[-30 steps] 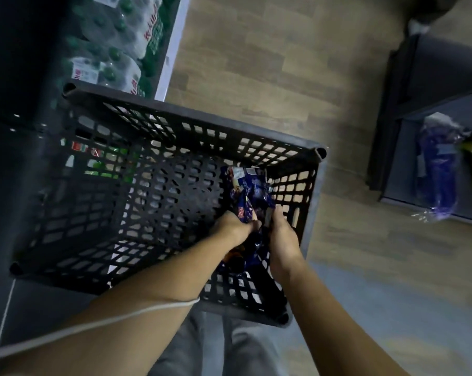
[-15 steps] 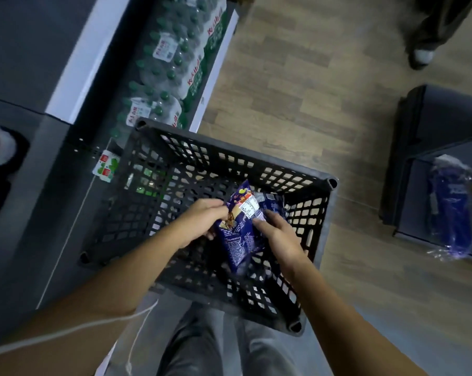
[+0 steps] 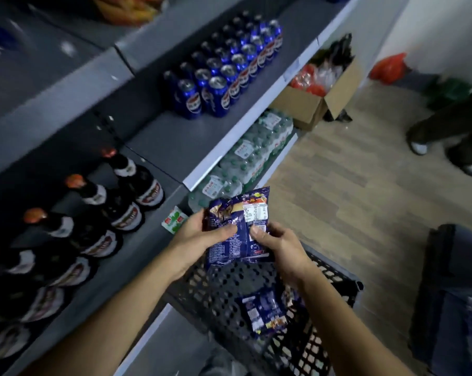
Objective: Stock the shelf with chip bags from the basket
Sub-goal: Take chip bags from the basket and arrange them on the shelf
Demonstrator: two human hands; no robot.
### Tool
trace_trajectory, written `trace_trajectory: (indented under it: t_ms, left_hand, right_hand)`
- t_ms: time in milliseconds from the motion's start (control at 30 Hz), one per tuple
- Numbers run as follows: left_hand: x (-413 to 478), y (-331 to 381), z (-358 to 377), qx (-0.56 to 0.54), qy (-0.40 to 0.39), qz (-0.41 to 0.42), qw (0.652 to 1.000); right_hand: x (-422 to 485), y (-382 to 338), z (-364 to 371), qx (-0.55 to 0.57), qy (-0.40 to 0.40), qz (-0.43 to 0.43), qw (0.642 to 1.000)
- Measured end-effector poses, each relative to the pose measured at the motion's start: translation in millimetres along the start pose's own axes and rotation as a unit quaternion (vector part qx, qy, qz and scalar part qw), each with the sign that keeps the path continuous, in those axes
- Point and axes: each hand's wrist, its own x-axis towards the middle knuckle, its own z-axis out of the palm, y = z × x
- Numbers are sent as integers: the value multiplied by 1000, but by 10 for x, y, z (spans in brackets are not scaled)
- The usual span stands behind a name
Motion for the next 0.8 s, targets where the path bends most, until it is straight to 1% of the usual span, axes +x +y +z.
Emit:
trace_trajectory:
  t_ms: [167,400,533,633,800]
  left_hand:
    - [-349,660,-327,-14,88,100,991]
    - [-927,1451,-669,-15,170,184,968]
    - [-1270,1863,-827,0,223,230,947]
    - [-1484,2134,-981,15,267,260,928]
    - [-1764,2473,-1180,36,300,295,906]
  right_hand:
    - [-24,-574,585,-22,-85,-76,993]
    - [-229,-1321,1335,-75,-165,-152,972]
    - [-397,-1717,1766,-97,-221,-171,955]
    - [-524,-1992,2096,-96,-253,-167,948]
    - [-709,-2265,2542,-94,-286,-189,935]
